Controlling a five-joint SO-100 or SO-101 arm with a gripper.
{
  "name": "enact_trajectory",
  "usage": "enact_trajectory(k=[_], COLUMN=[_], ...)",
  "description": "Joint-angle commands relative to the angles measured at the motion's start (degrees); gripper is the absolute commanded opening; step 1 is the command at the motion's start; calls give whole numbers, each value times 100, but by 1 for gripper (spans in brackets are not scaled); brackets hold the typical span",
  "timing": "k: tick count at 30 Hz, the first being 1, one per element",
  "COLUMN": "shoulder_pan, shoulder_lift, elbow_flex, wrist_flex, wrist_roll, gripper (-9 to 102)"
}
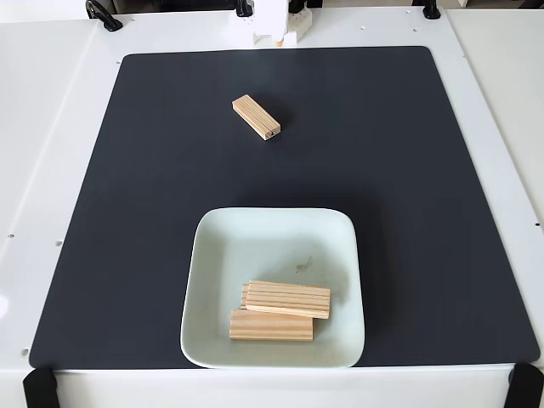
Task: Pick up the wooden block and place them on the plate.
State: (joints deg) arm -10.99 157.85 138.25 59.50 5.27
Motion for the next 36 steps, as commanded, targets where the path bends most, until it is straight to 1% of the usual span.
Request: enact_trajectory(k=[1,3,5,7,11,13,15,18,22,24,26,30,34,36], shoulder_pan=[299,501,606,633,633,633,694,747,721,756,800,932,958,923], shoulder_lift=[431,246,-167,-835,-2355,-3076,-3674,-4395,-4913,-4966,-4939,-4500,-4122,-4017], elbow_flex=[88,-167,-686,-1354,-2830,-3454,-3911,-4201,-3999,-3577,-3023,-2004,-1072,-853], wrist_flex=[35,53,308,853,2206,2575,2689,2672,2610,2259,1696,905,413,413], wrist_roll=[642,1125,1521,1854,2575,2971,3322,3691,3981,4025,3990,3955,3946,3955], gripper=[0,0,0,0,0,0,0,0,0,0,0,0,0,0])
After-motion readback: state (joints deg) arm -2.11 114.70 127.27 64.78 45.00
